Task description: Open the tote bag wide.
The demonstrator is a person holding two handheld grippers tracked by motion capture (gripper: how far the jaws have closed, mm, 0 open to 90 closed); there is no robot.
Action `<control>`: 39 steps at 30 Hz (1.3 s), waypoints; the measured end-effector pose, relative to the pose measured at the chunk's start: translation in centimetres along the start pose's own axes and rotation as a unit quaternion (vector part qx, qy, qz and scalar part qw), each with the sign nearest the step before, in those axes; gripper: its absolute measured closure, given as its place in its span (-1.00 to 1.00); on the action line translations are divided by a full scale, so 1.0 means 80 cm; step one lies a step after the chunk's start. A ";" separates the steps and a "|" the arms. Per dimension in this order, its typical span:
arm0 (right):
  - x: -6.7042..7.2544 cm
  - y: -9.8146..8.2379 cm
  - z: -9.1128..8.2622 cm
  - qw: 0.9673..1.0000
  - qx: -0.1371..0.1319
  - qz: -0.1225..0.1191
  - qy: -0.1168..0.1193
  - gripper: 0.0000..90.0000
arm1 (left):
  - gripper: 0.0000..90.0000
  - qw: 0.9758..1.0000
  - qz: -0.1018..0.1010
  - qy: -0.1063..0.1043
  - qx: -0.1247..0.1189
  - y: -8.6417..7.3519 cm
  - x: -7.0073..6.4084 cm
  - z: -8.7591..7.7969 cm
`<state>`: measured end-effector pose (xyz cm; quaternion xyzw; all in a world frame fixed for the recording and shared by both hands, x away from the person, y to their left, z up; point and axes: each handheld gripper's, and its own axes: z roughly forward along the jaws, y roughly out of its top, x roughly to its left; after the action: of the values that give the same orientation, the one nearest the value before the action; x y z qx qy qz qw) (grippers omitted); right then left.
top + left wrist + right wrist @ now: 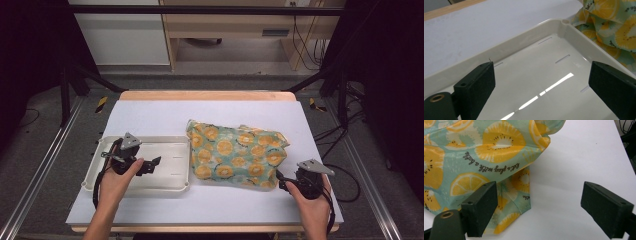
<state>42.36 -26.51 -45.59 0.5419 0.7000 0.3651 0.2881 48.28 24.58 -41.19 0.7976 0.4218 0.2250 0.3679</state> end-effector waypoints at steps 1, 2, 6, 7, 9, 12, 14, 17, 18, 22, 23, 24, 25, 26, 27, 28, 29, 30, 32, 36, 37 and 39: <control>0.000 -0.001 0.000 1.000 -0.001 0.001 0.000 -0.70 | -0.84 1.000 0.000 0.001 -0.002 -0.001 0.000 0.000; 0.000 -0.001 -0.001 1.000 -0.001 0.004 0.007 -0.70 | -0.84 1.000 0.002 0.000 0.000 -0.001 0.000 0.000; 0.001 0.002 -0.008 1.000 -0.014 0.008 0.024 -0.71 | -0.85 1.000 0.011 0.005 -0.001 -0.001 -0.002 0.001; 0.002 0.004 -0.011 1.000 -0.016 0.005 0.026 -0.70 | -0.85 1.000 0.011 0.006 0.001 -0.001 -0.002 0.001; 0.004 0.010 -0.016 0.999 -0.019 0.002 0.027 -0.62 | -0.85 1.000 0.014 0.007 0.001 -0.001 -0.004 0.002; 0.006 0.023 -0.020 0.999 -0.017 -0.011 0.035 -0.56 | -0.85 1.000 0.012 0.002 0.001 0.000 -0.006 0.001; 0.006 0.034 -0.021 0.999 -0.018 -0.020 0.041 -0.53 | -0.85 1.000 0.016 -0.001 -0.001 0.001 -0.008 -0.001; 0.006 0.055 -0.025 0.998 -0.014 -0.038 0.045 -0.52 | -0.85 1.000 0.018 -0.007 -0.002 0.004 -0.010 -0.003; 0.006 0.061 -0.026 0.998 -0.013 -0.044 0.046 -0.52 | -0.85 1.000 0.019 -0.008 -0.002 0.004 -0.010 -0.003; 0.005 0.094 -0.025 0.997 -0.009 -0.061 0.047 -0.51 | -0.85 1.000 0.021 -0.012 -0.002 0.005 -0.011 -0.002; 0.004 0.101 -0.023 0.997 -0.007 -0.065 0.047 -0.51 | -0.85 1.000 0.020 -0.013 -0.002 0.005 -0.012 -0.002; 0.003 0.108 -0.019 0.997 -0.006 -0.069 0.044 -0.52 | -0.85 1.000 0.020 -0.014 -0.002 0.005 -0.012 -0.001; 0.002 0.115 -0.014 0.996 -0.002 -0.075 0.043 -0.53 | -0.85 1.000 0.022 -0.016 -0.001 0.005 -0.013 -0.001; 0.001 0.121 -0.009 0.996 0.002 -0.078 0.044 -0.54 | -0.85 1.000 0.022 -0.017 -0.001 0.005 -0.013 -0.001; 0.000 0.128 -0.002 0.996 0.007 -0.076 0.045 -0.54 | -0.85 1.000 0.022 -0.018 -0.002 0.005 -0.014 -0.001; -0.003 0.133 0.005 0.996 0.012 -0.075 0.046 -0.54 | -0.85 1.000 0.022 -0.019 -0.003 0.005 -0.014 -0.001; -0.005 0.139 0.013 0.996 0.018 -0.071 0.046 -0.54 | -0.85 0.999 0.025 -0.020 -0.002 0.006 -0.014 -0.002; -0.009 0.145 0.024 0.996 0.027 -0.065 0.046 -0.54 | -0.85 0.999 0.025 -0.020 -0.002 0.006 -0.015 -0.002; -0.011 0.153 0.039 0.996 0.044 -0.068 0.044 -0.55 | -0.85 0.999 0.026 -0.021 -0.004 0.006 -0.015 -0.002; -0.011 0.163 0.070 0.993 0.075 -0.072 0.047 -0.52 | -0.85 0.999 0.026 -0.023 -0.006 0.007 -0.014 -0.003; -0.010 0.164 0.077 0.993 0.079 -0.074 0.045 -0.51 | -0.85 0.999 0.025 -0.024 -0.006 0.007 -0.013 -0.003; -0.009 0.164 0.088 0.992 0.093 -0.072 0.045 -0.47 | -0.85 0.999 0.026 -0.025 -0.004 0.007 -0.013 -0.003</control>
<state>55.37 -23.86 -38.78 0.4979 0.7800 0.3009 0.2306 47.84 23.59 -40.67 0.8121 0.3904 0.2163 0.3760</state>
